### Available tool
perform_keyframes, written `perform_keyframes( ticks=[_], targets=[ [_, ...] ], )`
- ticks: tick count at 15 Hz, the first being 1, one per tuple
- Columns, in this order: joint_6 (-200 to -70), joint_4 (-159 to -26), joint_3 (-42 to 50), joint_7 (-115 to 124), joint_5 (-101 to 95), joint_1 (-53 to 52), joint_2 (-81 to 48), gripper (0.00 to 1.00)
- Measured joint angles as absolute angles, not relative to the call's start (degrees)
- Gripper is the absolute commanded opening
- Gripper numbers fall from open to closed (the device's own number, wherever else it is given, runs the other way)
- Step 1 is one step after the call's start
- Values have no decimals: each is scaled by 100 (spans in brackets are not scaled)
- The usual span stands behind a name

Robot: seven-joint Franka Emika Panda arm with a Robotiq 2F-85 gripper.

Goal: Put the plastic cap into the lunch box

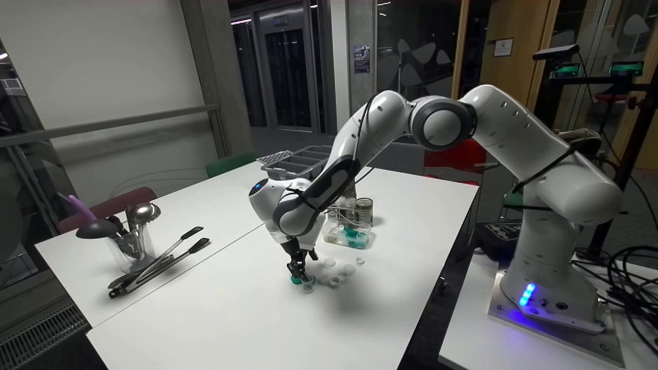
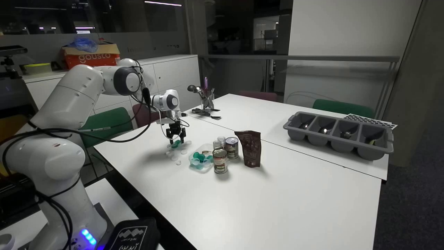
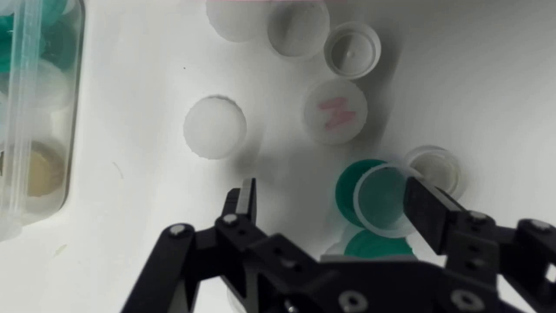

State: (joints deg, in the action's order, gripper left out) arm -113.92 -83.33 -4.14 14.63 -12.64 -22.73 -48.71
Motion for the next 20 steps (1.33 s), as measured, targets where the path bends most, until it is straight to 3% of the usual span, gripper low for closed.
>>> perform_keyframes(
  ticks=[20],
  targets=[
    [-11221,-7991,-436,869,-1301,-2334,-5049,100]
  ],
)
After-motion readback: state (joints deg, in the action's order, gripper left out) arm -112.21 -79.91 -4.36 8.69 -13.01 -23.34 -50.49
